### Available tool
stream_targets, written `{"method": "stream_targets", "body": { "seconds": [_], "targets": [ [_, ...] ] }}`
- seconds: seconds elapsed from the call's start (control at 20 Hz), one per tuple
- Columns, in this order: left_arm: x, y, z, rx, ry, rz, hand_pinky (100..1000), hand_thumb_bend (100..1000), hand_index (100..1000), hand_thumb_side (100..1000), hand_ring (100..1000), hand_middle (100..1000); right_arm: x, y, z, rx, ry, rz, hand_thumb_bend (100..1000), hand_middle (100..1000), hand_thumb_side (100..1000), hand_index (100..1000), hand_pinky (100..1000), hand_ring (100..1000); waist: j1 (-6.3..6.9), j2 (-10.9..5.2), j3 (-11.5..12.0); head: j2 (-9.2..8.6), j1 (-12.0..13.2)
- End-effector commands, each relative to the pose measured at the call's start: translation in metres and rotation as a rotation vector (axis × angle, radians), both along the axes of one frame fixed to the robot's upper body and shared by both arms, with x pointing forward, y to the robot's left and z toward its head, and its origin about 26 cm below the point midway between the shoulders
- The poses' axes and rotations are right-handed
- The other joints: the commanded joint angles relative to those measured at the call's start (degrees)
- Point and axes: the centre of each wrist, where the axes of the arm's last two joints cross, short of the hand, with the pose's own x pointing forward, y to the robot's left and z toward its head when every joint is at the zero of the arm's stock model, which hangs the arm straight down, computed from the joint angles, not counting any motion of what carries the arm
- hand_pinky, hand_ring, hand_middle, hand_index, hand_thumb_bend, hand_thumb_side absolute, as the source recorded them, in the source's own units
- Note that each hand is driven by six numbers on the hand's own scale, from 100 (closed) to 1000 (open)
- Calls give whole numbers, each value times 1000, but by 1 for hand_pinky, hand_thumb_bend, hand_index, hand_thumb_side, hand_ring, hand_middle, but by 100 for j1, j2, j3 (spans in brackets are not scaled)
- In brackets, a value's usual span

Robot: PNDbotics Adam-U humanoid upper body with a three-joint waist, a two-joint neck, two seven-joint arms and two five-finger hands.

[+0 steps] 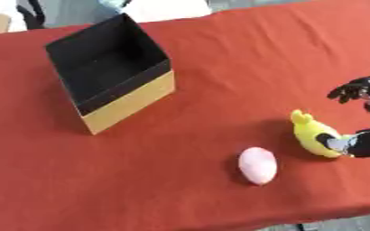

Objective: Pick up objects on the table and place them in the box.

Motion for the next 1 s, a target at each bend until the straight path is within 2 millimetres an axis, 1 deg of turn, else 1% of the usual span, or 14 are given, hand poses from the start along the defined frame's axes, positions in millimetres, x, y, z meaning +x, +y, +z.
{"method": "stream_targets", "body": {
  "seconds": [0.05, 0.2, 0.6, 1.0],
  "targets": [
    [-3, 3, 11, 39, -29, 8, 535, 100, 814, 389, 821, 677, -2, 0, 8, -50, -29, -12, 435, 737, 585, 885, 830, 818, -8, -86, -2, 30, -9],
    [-3, 3, 11, 37, -29, 7, 535, 100, 814, 390, 822, 677, -2, 2, 6, -71, -37, -27, 447, 742, 593, 885, 831, 821, -4, -81, 10, 30, -31],
    [-2, 2, 11, 34, -31, 4, 535, 100, 814, 388, 821, 677, -2, 9, -3, -65, -1, -33, 424, 740, 633, 884, 829, 819, -2, -63, 69, 30, -58],
    [-2, 2, 12, 34, -34, 1, 534, 100, 814, 387, 821, 677, -1, 13, -7, -65, 9, -49, 430, 746, 632, 882, 830, 823, 1, -52, 104, 30, -80]
  ]
}}
